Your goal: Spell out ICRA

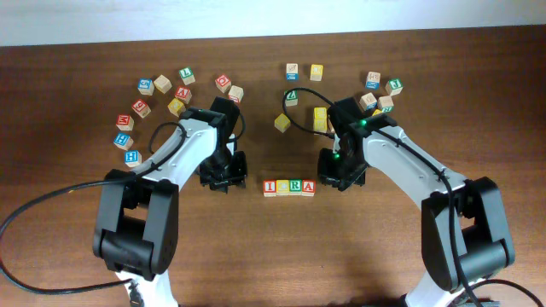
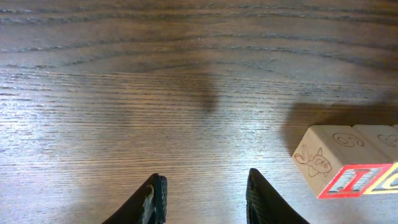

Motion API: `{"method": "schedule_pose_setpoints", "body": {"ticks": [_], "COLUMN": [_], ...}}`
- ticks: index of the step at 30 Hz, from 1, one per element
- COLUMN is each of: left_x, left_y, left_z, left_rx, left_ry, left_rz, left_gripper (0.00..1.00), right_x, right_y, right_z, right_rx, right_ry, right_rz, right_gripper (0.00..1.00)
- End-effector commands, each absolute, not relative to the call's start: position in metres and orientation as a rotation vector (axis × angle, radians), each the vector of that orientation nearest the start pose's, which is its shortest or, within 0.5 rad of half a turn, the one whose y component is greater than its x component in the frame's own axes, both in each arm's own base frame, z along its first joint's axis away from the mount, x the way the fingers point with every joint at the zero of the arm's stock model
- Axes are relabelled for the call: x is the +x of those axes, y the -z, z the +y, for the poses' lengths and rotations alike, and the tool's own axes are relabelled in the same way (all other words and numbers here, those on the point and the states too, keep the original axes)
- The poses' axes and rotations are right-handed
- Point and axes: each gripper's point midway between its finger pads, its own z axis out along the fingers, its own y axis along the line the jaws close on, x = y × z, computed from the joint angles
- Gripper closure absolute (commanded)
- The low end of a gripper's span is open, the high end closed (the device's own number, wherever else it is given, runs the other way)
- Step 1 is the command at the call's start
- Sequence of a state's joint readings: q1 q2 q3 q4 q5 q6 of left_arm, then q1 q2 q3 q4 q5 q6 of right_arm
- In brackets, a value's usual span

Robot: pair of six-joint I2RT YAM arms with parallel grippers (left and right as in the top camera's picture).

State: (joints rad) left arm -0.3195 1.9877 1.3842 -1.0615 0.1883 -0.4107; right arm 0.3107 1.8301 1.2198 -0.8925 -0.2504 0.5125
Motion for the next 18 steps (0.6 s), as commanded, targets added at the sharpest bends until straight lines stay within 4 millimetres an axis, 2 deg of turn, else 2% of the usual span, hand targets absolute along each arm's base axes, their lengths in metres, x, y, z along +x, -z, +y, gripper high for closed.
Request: {"method": "schedule_pose_setpoints", "body": {"ticks": [1,2,4,5,6,8,9,10,12,13,18], "left_x": [0.320,0.321,0.321,0.321,0.321,0.321,0.321,0.321,0.321,0.320,0.318], "left_y": [-0.035,-0.035,-0.035,-0.035,-0.035,-0.035,-0.035,-0.035,-0.035,-0.035,-0.032], "left_z": [-0.138,-0.138,-0.138,-0.138,-0.138,-0.138,-0.138,-0.138,-0.138,-0.141,-0.158], "left_rx": [-0.130,-0.130,-0.130,-0.130,-0.130,-0.130,-0.130,-0.130,-0.127,-0.114,-0.057], "left_ry": [0.237,0.238,0.239,0.239,0.239,0.239,0.238,0.239,0.240,0.240,0.246], "left_rz": [3.239,3.236,3.236,3.236,3.236,3.235,3.236,3.236,3.236,3.237,3.220], "left_gripper": [0.64,0.59,0.36,0.30,0.26,0.25,0.29,0.37,0.63,0.68,0.70], "right_x": [0.306,0.306,0.306,0.306,0.306,0.305,0.305,0.304,0.304,0.305,0.305], "right_y": [-0.025,-0.024,-0.024,-0.024,-0.024,-0.024,-0.024,-0.024,-0.023,-0.023,-0.022], "right_z": [0.141,0.142,0.146,0.147,0.150,0.156,0.160,0.162,0.162,0.161,0.157], "right_rx": [0.294,0.298,0.286,0.278,0.275,0.248,0.251,0.253,0.247,0.247,0.251], "right_ry": [-0.386,-0.400,-0.414,-0.419,-0.421,-0.427,-0.428,-0.430,-0.415,-0.402,-0.371], "right_rz": [3.145,3.143,3.141,3.139,3.139,3.134,3.131,3.130,3.128,3.125,3.123], "right_gripper": [0.88,0.89,0.89,0.89,0.89,0.88,0.89,0.91,0.92,0.92,0.91]}}
